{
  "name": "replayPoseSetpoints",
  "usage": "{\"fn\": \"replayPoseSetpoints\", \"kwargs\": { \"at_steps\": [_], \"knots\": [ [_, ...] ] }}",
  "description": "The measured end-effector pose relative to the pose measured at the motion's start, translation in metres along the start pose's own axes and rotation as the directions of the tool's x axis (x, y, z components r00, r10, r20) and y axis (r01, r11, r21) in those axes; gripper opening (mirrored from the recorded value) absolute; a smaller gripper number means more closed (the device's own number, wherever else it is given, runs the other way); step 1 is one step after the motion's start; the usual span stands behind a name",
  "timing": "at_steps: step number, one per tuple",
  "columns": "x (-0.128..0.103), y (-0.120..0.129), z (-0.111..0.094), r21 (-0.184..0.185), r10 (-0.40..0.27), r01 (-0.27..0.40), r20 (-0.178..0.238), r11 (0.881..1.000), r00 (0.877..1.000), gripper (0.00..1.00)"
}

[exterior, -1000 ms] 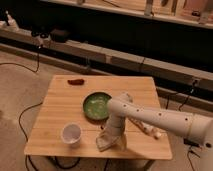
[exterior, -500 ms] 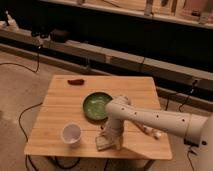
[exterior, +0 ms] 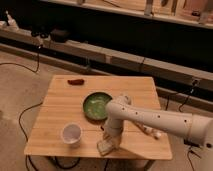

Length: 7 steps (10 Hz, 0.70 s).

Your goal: Place the white sponge in the ceramic cup

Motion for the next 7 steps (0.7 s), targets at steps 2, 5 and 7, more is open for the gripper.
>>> {"fn": "replayPoseSetpoints", "kwargs": {
  "at_steps": [2,5,7],
  "knots": [
    [-0.003,-0.01,-0.032,0.058,-0.024,0.026,-0.03,0.998,0.999,0.0],
    [0.004,-0.014,-0.091,0.147,-0.016,0.031,-0.1,0.989,0.995,0.0],
    [0.009,-0.016,-0.126,0.201,-0.001,0.029,-0.141,0.979,0.99,0.0]
  ]
}}
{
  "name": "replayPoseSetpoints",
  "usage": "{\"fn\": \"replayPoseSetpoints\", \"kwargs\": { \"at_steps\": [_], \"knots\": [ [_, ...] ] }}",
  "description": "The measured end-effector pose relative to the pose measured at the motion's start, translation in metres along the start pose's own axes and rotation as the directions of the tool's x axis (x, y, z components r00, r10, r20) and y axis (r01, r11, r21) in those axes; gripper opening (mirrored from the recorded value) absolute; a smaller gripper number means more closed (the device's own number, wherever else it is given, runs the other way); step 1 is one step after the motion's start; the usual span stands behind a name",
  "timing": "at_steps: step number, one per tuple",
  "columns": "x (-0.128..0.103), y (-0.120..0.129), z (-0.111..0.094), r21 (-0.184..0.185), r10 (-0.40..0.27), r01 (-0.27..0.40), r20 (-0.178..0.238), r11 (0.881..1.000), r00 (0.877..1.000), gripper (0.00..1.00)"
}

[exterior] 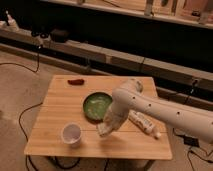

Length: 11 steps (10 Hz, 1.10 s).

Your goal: Place the white sponge in the ceramic cup

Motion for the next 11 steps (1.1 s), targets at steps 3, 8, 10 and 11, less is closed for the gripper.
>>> {"fn": "replayPoseSetpoints", "kwargs": {
  "at_steps": [3,8,10,11],
  "knots": [
    [-0.002,-0.032,-0.029,0.076,-0.031,0.032,-0.017,0.997,0.999,0.0],
    [-0.033,-0.09,-0.019,0.098,-0.155,0.152,0.022,0.984,0.988,0.0],
    [-0.05,-0.112,-0.011,0.087,-0.218,0.215,0.029,0.973,0.976,0.0],
    [-0.057,-0.119,-0.009,0.083,-0.242,0.239,0.031,0.968,0.97,0.0]
  ]
}}
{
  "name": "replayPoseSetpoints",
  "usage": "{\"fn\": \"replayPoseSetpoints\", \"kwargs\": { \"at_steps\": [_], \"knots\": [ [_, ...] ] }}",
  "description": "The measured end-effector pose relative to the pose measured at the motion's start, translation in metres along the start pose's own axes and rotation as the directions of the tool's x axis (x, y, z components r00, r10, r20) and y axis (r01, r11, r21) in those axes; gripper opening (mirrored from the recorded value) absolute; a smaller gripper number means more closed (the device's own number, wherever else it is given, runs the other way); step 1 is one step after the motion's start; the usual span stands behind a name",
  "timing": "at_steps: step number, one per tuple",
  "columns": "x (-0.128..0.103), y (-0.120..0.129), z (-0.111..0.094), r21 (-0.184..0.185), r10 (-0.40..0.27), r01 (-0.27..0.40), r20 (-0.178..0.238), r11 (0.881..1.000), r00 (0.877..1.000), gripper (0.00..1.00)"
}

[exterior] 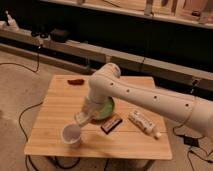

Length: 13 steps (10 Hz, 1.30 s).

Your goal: Place the white sponge in the ceramic cup

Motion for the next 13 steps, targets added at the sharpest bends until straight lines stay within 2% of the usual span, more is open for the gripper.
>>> {"fn": "replayPoseSetpoints", "kwargs": {
  "at_steps": [2,3,5,8,9,11,13],
  "knots": [
    [-0.017,-0.023,0.008,-0.012,-0.065,0.065,0.016,0.998,0.998,0.02],
    [-0.025,-0.032,0.011,-0.019,-0.091,0.092,0.023,0.996,0.996,0.1],
    [-0.04,-0.045,0.019,-0.037,-0.137,0.138,0.035,0.99,0.99,0.31],
    [-0.053,-0.05,0.024,-0.055,-0.159,0.161,0.053,0.985,0.986,0.6],
    [-0.06,-0.05,0.024,-0.058,-0.168,0.172,0.072,0.983,0.983,0.73],
    [-0.068,-0.047,0.02,-0.061,-0.175,0.18,0.091,0.982,0.98,0.8],
    [-0.069,-0.041,0.013,-0.065,-0.164,0.17,0.09,0.983,0.982,0.8]
  ]
}}
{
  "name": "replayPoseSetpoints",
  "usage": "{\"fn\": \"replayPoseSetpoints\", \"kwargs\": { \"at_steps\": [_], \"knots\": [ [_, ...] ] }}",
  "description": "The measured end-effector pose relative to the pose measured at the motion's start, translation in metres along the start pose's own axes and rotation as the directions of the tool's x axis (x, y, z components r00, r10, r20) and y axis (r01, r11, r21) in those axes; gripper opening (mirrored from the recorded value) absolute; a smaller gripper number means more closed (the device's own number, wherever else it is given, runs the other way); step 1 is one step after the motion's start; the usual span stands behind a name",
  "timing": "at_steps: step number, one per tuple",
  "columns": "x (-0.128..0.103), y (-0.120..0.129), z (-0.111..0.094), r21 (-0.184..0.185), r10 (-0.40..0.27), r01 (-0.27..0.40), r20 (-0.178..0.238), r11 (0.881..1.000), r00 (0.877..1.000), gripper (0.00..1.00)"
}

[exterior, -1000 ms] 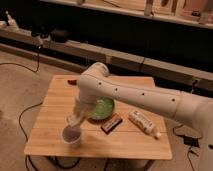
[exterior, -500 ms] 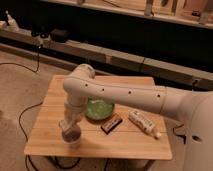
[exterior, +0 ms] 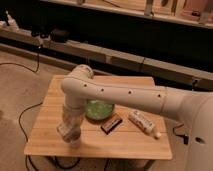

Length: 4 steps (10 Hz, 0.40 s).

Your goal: Place the white sponge in the ceramic cup

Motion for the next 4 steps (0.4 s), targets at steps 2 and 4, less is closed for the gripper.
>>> {"fn": "replayPoseSetpoints", "kwargs": {
  "at_steps": [2,4],
  "knots": [
    [-0.001,0.009,-0.004,-0.01,0.03,-0.03,0.004,0.999,1.0,0.8],
    [-0.002,0.014,-0.005,-0.018,0.037,-0.037,0.006,0.999,0.999,0.8]
  ]
}}
